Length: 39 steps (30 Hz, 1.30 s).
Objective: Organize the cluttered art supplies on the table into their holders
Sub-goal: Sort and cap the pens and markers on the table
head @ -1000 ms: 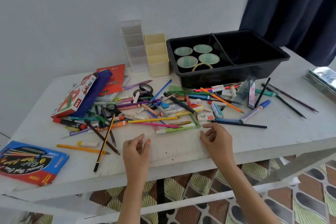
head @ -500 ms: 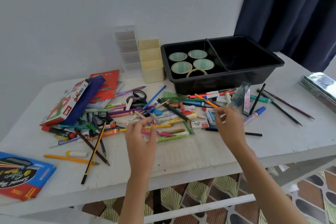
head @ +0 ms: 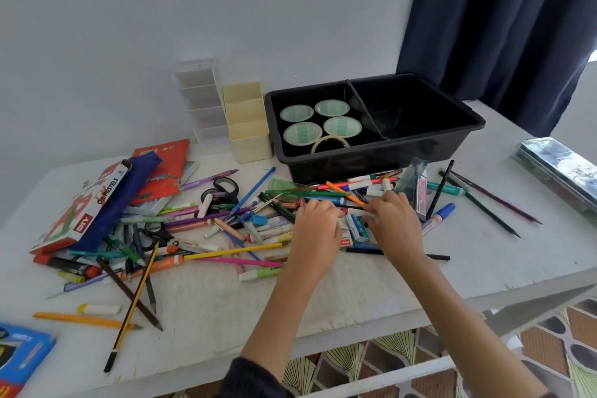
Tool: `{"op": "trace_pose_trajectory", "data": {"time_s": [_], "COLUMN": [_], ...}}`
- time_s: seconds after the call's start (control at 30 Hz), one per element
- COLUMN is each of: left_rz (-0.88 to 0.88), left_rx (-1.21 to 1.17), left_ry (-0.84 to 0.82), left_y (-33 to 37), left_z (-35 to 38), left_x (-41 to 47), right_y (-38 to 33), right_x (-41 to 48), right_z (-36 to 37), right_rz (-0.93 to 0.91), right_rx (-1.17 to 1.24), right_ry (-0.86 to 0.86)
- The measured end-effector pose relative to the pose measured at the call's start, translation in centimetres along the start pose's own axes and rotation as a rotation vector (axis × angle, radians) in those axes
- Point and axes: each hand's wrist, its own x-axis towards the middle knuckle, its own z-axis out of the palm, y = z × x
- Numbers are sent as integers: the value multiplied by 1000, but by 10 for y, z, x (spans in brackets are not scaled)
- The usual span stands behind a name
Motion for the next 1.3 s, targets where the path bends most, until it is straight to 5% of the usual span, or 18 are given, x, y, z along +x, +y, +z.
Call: {"op": "trace_pose_trajectory", "data": {"time_s": [0.17, 0.43, 0.67, 0.9, 1.1, 1.3], "left_rz": [39, 106, 76, -21, -175, -303], "left_rx": [260, 346, 108, -455, -776, -810], "left_ry": [-178, -196, -64, 201, 297, 370], "left_y": [6, 4, 4, 10, 1, -10], "left_z": [9, 15, 6, -26, -35, -28], "left_x": [17, 22, 15, -29, -71, -108], "right_y": [4, 6, -2, -19, -31, -31], "right_x": [-3, -18, -35, -58, -88, -115], "right_z": [13, 13, -13, -39, -28, -9], "right_rz": [12, 96, 236, 324, 245, -28], "right_rx": [100, 546, 958, 1394, 1325, 875], "right_ry": [49, 187, 257, 163, 68, 141]}}
